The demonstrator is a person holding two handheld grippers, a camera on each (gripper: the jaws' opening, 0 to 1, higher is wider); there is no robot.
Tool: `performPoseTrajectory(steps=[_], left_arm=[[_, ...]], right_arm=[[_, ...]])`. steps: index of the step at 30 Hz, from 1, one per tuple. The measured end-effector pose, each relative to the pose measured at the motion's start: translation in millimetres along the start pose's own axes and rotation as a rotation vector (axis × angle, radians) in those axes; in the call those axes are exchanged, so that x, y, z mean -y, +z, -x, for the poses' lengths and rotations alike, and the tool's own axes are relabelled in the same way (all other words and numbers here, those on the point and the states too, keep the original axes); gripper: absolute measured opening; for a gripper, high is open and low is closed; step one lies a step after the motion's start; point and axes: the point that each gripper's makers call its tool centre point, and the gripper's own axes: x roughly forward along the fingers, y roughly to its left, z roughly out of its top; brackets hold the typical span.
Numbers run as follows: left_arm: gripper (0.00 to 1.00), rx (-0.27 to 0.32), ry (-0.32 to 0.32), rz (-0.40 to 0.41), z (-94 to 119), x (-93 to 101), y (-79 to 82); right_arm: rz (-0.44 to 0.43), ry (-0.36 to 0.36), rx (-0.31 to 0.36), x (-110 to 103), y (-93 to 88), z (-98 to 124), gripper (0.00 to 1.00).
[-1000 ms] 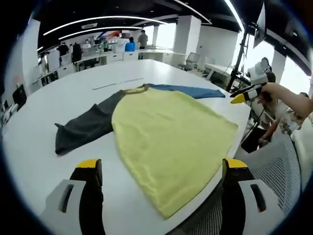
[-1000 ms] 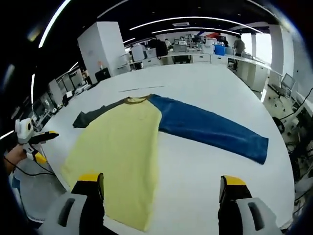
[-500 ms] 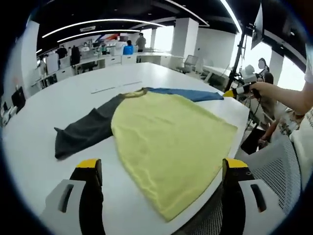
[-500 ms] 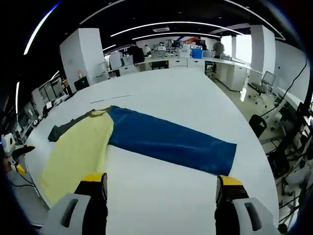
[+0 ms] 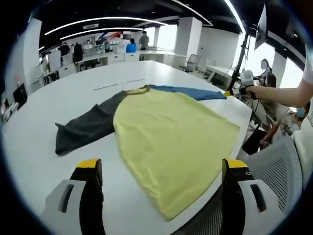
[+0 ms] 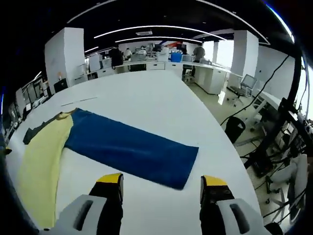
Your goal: Fold the garment on the visible template until the final outline fits inside the template.
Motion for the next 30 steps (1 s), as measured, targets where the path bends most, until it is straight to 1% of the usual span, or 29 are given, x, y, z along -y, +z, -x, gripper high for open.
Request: performPoseTrajectory(steps=[2,4,7,9,13,16,19,20,21,22,24,26,29,30], left_arm=[[0.97,-0.001,-0.001,0.005,0,0.5,-0.9],[0.96,-0.012,-0.008,0.013,-1,2.1,-3.5],[0.96,-0.025,-0.009,0.006,-2,4.0,-6.2],[0.96,-0.024,-0.011,0.008,-3,5.0,-5.8],[0.95,-0.03,-0.015,0.011,-5,4.9,-6.9],[0.94,-0.035,-0.016,0.01,-6,4.8,-6.8],[0.93,-0.04,-0.017,0.009,-6,4.4,-7.1],[0.93,-0.048,-0.021,0.009,-6,4.7,-8.2],[0.92,-0.051,-0.021,0.01,-6,4.7,-8.8],[0.92,-0.055,-0.022,0.009,-6,4.8,-9.9],[0.92,-0.058,-0.023,0.009,-6,5.0,-10.9],[0.92,-0.057,-0.022,0.011,-5,5.1,-10.9],[0.92,-0.059,-0.026,0.014,-4,6.0,-11.2],[0.92,-0.065,-0.029,0.017,-3,6.7,-12.3]], right_arm=[[-0.003,-0.016,-0.005,6,-2.5,-3,0.54],[-0.023,-0.035,-0.011,11,-5.2,-6,0.51],[-0.05,-0.035,-0.007,13,-6.2,-9,0.44],[-0.047,-0.048,-0.013,17,-8.0,-11,0.4],[-0.029,-0.066,-0.033,20,-12.4,-14,0.27],[-0.039,-0.078,-0.04,22,-13.5,-14,0.2],[-0.053,-0.084,-0.041,23,-13.5,-14,0.2],[-0.075,-0.087,-0.043,24,-13.7,-14,0.19],[-0.076,-0.082,-0.043,23,-13.6,-15,0.17],[-0.097,-0.071,-0.043,20,-13.9,-15,0.14],[-0.14,-0.07,-0.05,18,-14.3,-16,0.1],[-0.13,-0.089,-0.052,19,-13.7,-16,0.1],[-0.153,-0.097,-0.055,20,-14.0,-16,0.1],[-0.148,-0.1,-0.061,21,-14.3,-16,0.1]])
